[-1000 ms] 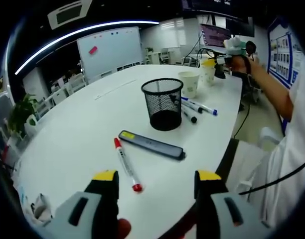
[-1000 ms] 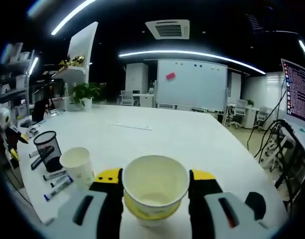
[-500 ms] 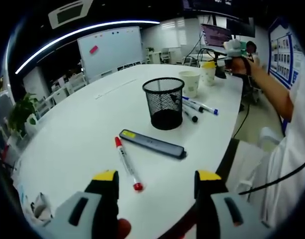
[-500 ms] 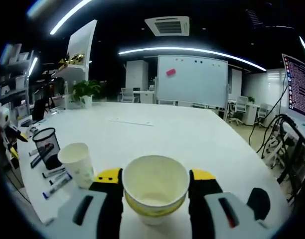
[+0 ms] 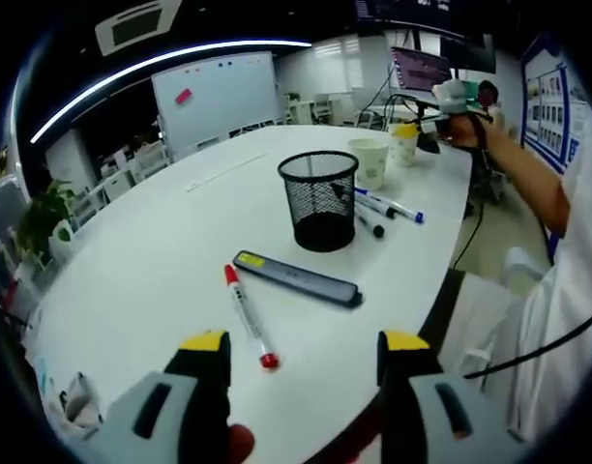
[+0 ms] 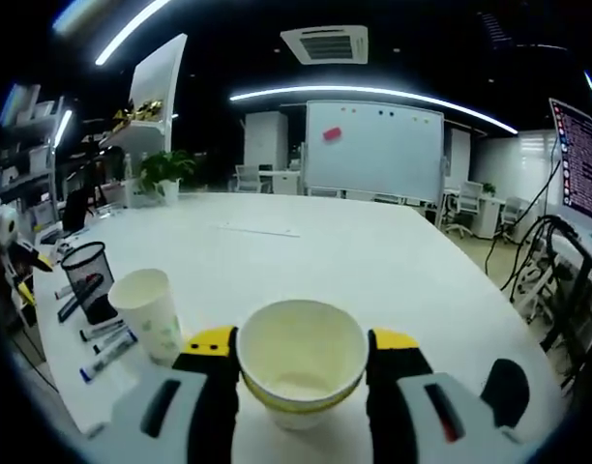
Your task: Place the scattered laser pointers and whiteboard markers into the pen holder and stack the scattered paper cups together
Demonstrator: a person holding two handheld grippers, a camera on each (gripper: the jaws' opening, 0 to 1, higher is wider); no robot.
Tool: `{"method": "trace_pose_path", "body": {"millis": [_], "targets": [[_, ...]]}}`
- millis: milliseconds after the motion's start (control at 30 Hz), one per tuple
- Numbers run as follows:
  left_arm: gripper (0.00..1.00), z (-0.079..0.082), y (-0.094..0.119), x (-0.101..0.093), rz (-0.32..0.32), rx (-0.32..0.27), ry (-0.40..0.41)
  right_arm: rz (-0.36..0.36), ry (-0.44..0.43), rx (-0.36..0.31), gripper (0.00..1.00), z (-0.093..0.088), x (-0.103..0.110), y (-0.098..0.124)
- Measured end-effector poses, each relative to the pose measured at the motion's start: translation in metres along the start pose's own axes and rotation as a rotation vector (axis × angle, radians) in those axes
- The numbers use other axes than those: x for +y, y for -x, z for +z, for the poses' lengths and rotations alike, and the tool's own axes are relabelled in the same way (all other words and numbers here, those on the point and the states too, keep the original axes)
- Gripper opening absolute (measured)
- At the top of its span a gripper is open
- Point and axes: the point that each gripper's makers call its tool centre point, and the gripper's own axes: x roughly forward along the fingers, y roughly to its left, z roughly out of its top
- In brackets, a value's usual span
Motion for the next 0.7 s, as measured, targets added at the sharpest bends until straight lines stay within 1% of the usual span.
{"method": "trace_pose_path", "body": {"millis": [167,467,700], "targets": [[0.61,-0.0015,0.0006,0.0001,0.0,0.003,0.002,0.008,-0.002,0.006,0.53,-0.0037,0.0014,-0.0026],[0.61,-0.0013,0.0023,0.0022,0.006,0.003,0.002,0.007,-0.009,0.002,0.53,-0.005,0.0018,-0.0043],[0.61,0.0006,0.0016,-0.0003,-0.005,0.002,-0.005,0.01,-0.006,0.006,0.53,-0.0057,0.002,-0.0043]]}}
